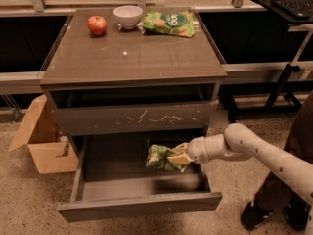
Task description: Place green jalapeno chip bag into middle drawer
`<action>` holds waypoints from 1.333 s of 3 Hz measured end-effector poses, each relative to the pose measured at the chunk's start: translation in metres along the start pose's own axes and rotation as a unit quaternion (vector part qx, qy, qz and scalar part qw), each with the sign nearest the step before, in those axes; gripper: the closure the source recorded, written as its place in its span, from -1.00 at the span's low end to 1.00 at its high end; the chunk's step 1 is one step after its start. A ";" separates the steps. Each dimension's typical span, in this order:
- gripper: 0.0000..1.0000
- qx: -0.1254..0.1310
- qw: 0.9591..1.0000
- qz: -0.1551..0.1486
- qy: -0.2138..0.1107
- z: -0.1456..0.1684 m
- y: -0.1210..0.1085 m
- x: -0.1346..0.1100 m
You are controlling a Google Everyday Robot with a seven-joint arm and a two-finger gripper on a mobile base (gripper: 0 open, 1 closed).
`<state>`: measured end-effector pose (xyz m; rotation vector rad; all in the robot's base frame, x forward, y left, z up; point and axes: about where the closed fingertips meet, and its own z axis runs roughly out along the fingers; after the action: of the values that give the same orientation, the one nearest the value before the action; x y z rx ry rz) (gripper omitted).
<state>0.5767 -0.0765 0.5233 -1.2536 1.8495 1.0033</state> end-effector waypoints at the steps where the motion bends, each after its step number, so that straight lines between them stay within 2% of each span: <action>1: 0.67 -0.001 1.000 0.021 0.002 0.013 -0.022 0.024; 2: 0.05 -0.001 0.999 0.039 0.007 0.025 -0.043 0.044; 3: -0.41 -0.005 0.999 0.045 0.011 0.033 -0.053 0.051; 4: -0.88 -0.005 0.999 0.045 0.011 0.034 -0.054 0.051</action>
Offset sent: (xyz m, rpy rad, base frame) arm 0.0429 -0.0161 -0.0784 -0.0130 0.0942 -0.0565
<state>0.6160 -0.0813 0.4523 -1.2007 1.9346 1.0520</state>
